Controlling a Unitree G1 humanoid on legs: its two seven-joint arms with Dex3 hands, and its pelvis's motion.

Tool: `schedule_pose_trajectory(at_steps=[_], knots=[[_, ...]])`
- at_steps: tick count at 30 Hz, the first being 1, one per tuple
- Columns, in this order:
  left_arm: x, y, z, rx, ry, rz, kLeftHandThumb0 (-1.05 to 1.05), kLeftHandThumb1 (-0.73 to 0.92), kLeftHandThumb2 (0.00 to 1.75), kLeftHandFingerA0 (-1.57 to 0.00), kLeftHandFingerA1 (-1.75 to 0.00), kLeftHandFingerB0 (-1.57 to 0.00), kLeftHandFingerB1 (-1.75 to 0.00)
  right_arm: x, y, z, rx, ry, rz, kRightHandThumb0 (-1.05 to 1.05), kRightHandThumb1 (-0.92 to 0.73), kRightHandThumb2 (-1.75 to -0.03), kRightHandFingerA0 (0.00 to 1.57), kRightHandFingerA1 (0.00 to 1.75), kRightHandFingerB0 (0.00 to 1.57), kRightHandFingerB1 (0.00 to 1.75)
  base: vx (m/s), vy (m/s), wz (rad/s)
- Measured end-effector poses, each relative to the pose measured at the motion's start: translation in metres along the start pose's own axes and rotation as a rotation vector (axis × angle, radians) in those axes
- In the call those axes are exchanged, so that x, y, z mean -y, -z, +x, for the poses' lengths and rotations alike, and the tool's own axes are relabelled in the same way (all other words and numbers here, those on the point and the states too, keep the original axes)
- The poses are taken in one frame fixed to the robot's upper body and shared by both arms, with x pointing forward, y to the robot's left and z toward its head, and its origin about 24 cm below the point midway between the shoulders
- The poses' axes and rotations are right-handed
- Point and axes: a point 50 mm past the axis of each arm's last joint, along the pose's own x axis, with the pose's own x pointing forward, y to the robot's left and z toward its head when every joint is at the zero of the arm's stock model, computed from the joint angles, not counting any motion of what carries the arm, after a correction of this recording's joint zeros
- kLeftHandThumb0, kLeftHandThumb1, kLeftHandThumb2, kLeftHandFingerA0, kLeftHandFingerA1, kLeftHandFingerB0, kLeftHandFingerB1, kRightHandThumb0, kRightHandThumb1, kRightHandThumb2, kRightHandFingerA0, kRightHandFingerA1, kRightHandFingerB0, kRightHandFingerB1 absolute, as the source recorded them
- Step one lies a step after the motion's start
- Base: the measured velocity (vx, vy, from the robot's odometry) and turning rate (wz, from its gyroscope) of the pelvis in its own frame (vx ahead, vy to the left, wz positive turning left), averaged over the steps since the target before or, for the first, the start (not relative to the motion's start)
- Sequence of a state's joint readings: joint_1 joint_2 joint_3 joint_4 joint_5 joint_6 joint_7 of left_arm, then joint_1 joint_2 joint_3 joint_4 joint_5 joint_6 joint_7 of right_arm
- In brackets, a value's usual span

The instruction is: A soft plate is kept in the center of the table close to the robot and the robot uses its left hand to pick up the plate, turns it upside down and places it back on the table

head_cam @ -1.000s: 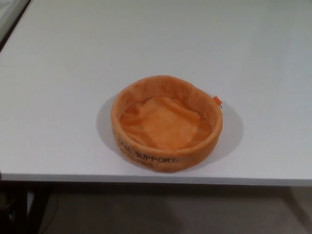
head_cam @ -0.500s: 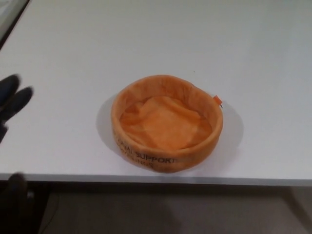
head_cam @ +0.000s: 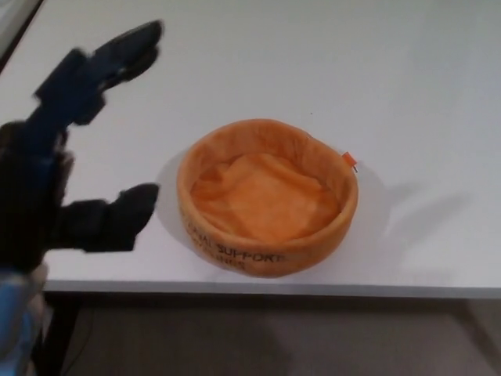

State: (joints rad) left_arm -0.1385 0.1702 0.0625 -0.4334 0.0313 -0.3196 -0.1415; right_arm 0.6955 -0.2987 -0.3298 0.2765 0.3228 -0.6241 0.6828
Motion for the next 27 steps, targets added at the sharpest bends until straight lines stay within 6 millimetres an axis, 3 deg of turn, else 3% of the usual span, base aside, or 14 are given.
schedule_pose_trajectory(at_steps=[7, 8, 9, 10, 16, 17, 18, 19, 21, 22, 23, 24, 25, 27], knots=[[0.014, 0.008, 0.019, 0.008, 0.104, 0.069, -0.92, 0.84, 0.66, -0.25, -0.43, -0.27, -0.31, 0.002, 0.009, 0.002, -0.024, 0.013, 0.022, -0.82, -0.92, -0.72, 0.21, 0.32, 0.13, 0.26, 0.00, 0.000, 0.00], [0.015, 0.009, 0.021, 0.007, 0.117, 0.081, -0.91, 0.84, 0.66, -0.24, -0.42, -0.26, -0.30, 0.002, 0.007, 0.002, -0.019, 0.010, 0.018, -0.82, -0.75, -1.05, 0.15, 0.44, 0.10, 0.40, 0.00, 0.000, 0.00], [0.015, 0.010, 0.023, 0.007, 0.128, 0.093, -0.91, 0.84, 0.66, -0.24, -0.42, -0.26, -0.30, 0.001, 0.005, 0.002, -0.011, 0.006, 0.011, -0.82, -0.75, -1.05, 0.15, 0.44, 0.10, 0.40, 0.00, 0.000, 0.00], [0.016, 0.011, 0.024, 0.005, 0.140, 0.107, -0.92, 0.84, 0.66, -0.23, -0.42, -0.26, -0.30, 0.001, 0.002, 0.002, -0.001, 0.003, 0.005, -0.83, -0.92, -0.71, 0.22, 0.33, 0.16, 0.27, 0.00, 0.000, 0.00], [0.020, 0.019, 0.031, -0.013, 0.229, 0.224, -0.92, 0.83, 0.66, -0.24, -0.38, -0.23, -0.28, -0.001, -0.009, 0.002, 0.025, -0.012, -0.013, -0.82, -0.92, -0.72, 0.21, 0.34, 0.15, 0.27, 0.00, 0.000, 0.00], [0.021, 0.021, 0.031, -0.020, 0.245, 0.247, -0.93, 0.83, 0.66, -0.24, -0.39, -0.23, -0.28, -0.002, -0.010, 0.002, 0.025, -0.012, -0.013, -0.81, -0.75, -1.07, 0.15, 0.46, 0.09, 0.40, 0.00, 0.000, 0.00], [0.021, 0.023, 0.032, -0.026, 0.264, 0.272, -0.93, 0.83, 0.66, -0.24, -0.39, -0.23, -0.28, -0.002, -0.010, 0.002, 0.026, -0.012, -0.014, -0.81, -0.75, -1.07, 0.15, 0.46, 0.09, 0.40, 0.00, 0.000, 0.00], [0.022, 0.025, 0.033, -0.030, 0.281, 0.294, -0.95, 0.83, 0.66, -0.25, -0.39, -0.24, -0.29, -0.002, -0.011, 0.002, 0.027, -0.012, -0.015, -0.82, -0.92, -0.72, 0.21, 0.34, 0.14, 0.27, 0.00, 0.000, 0.00], [0.023, 0.030, 0.034, -0.041, 0.317, 0.341, -1.00, 0.81, 0.66, -0.25, -0.39, -0.23, -0.28, -0.002, -0.011, 0.002, 0.026, -0.011, -0.014, -0.82, -0.76, -1.05, 0.16, 0.44, 0.10, 0.40, 0.00, 0.000, 0.00], [0.023, 0.032, 0.035, -0.047, 0.328, 0.359, -1.00, 0.81, 0.66, -0.25, -0.39, -0.23, -0.28, -0.002, -0.011, 0.002, 0.026, -0.011, -0.013, -0.82, -0.76, -1.05, 0.16, 0.44, 0.10, 0.40, 0.00, 0.000, 0.00], [0.023, 0.035, 0.036, -0.053, 0.348, 0.383, -1.04, 0.80, 0.65, -0.25, -0.38, -0.24, -0.28, -0.001, -0.009, 0.002, 0.022, -0.008, -0.011, -0.83, -0.92, -0.71, 0.22, 0.33, 0.16, 0.27, 0.00, 0.000, 0.00], [0.024, 0.036, 0.036, -0.057, 0.362, 0.399, -1.04, 0.80, 0.65, -0.25, -0.38, -0.24, -0.28, -0.001, -0.008, 0.002, 0.018, -0.006, -0.009, -0.83, -0.92, -0.71, 0.22, 0.33, 0.16, 0.27, 0.00, 0.000, 0.00], [0.025, 0.039, 0.037, -0.063, 0.379, 0.417, -1.05, 0.76, 0.64, -0.25, -0.37, -0.24, -0.28, -0.001, -0.008, 0.003, 0.018, -0.005, -0.008, -0.83, -0.74, -1.06, 0.15, 0.45, 0.09, 0.40, 0.00, 0.000, 0.00], [0.027, 0.044, 0.038, -0.075, 0.415, 0.457, -1.05, 0.75, 0.64, -0.24, -0.37, -0.24, -0.28, -0.001, -0.008, 0.003, 0.019, -0.004, -0.007, -0.83, -0.74, -1.05, 0.15, 0.45, 0.09, 0.40, 0.00, 0.000, 0.00]])
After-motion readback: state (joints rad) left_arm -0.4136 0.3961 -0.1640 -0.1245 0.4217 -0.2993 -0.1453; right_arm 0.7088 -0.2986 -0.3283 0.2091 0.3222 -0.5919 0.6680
